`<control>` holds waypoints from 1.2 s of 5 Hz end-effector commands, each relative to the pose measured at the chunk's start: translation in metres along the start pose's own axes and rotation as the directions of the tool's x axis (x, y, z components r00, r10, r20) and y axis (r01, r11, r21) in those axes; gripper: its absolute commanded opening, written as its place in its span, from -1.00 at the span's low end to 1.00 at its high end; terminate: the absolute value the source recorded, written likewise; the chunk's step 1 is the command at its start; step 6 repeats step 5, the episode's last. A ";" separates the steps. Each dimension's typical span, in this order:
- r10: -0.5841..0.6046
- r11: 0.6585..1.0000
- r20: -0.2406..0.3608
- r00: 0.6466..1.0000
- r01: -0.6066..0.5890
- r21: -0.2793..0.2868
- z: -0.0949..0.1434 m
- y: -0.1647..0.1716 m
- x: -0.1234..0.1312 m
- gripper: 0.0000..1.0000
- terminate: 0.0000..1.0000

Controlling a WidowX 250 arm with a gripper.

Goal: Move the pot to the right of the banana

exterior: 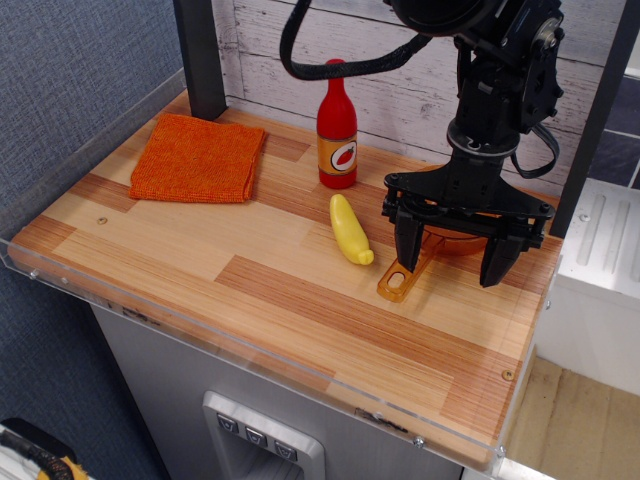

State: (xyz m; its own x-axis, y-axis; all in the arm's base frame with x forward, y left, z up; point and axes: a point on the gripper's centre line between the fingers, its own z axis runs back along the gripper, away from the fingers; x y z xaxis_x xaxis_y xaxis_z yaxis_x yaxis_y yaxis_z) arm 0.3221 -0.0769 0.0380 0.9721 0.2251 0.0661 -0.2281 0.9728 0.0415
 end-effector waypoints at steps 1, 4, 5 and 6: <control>-0.029 0.999 0.069 0.997 0.028 0.014 0.050 0.003 0.000 1.00 -1.00; -0.151 0.988 0.071 0.986 0.149 0.033 0.064 0.074 -0.009 1.00 -1.00; -0.091 0.991 0.085 0.992 0.082 0.104 0.073 0.119 -0.012 1.00 1.00; -0.091 0.991 0.085 0.992 0.082 0.104 0.073 0.119 -0.012 1.00 1.00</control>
